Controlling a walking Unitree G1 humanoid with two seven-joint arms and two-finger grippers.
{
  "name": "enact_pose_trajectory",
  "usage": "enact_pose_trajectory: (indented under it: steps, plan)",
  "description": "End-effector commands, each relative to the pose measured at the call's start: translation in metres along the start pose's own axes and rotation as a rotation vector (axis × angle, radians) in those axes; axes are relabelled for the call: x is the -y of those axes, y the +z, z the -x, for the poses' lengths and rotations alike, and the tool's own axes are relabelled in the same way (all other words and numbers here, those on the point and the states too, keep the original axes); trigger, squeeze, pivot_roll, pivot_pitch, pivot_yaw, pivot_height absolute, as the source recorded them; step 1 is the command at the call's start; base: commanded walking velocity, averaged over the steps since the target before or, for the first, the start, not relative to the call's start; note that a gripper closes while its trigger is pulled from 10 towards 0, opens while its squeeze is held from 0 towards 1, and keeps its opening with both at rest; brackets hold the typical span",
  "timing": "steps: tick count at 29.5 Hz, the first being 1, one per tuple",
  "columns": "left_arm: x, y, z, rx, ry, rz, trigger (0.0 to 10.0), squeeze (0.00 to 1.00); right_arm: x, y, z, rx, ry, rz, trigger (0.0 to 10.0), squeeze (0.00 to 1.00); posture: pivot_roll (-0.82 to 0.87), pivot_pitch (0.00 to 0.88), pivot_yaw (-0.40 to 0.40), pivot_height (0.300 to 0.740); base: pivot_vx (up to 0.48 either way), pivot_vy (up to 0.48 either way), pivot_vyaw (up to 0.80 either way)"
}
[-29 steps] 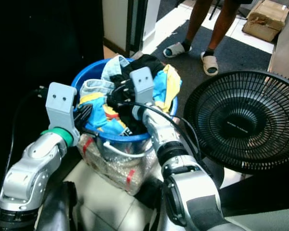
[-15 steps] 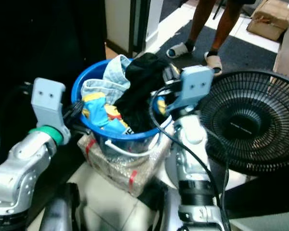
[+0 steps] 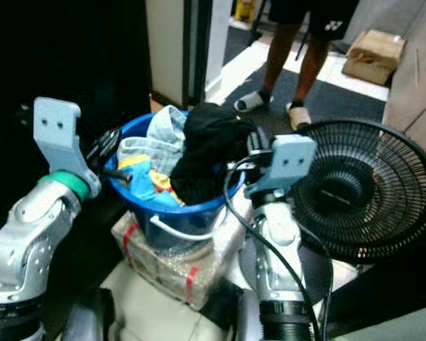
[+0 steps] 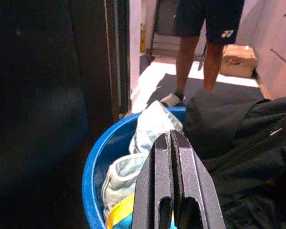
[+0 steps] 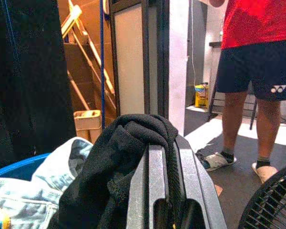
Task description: Clothes washing
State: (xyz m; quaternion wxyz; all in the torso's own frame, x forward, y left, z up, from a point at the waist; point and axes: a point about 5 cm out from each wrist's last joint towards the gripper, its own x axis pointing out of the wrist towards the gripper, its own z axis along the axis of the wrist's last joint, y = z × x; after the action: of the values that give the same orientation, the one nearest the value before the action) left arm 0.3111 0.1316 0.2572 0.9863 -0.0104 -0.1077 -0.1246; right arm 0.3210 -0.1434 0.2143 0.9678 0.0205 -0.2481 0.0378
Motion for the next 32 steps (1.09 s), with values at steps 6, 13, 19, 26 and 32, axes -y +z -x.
enact_pose_trajectory:
  steps: [6,13,19,26,32]
  plan:
    - [-0.0055,0.0027,-0.0034,0.017,0.018,-0.007,10.0,0.0,-0.001,-0.0065,-0.0007,-0.045,-0.006,0.016,10.0,0.0,0.14,0.0,0.018,0.51,0.0,0.0,0.0]
    - [-0.0065,0.0016,-0.0035,0.024,0.026,-0.011,10.0,0.0,-0.0007,-0.0055,-0.0027,-0.042,-0.015,0.009,10.0,0.0,0.15,0.0,0.011,0.53,0.0,0.0,0.0]
    - [-0.008,0.0007,-0.0038,0.027,0.033,-0.01,10.0,0.0,-0.0016,-0.0067,-0.0027,-0.042,-0.013,0.01,10.0,0.0,0.15,0.0,0.007,0.55,0.0,0.0,0.0]
    - [-0.0094,-0.0036,-0.0029,0.018,0.042,-0.008,10.0,0.0,-0.0014,-0.0085,-0.0011,-0.053,-0.012,0.016,10.0,0.0,0.14,0.0,0.005,0.57,0.0,0.0,0.0]
    - [-0.0098,-0.007,-0.0031,0.009,0.045,-0.005,10.0,0.0,-0.0012,-0.0092,-0.0003,-0.061,-0.011,0.014,10.0,0.0,0.13,0.0,0.006,0.59,0.0,0.0,0.0]
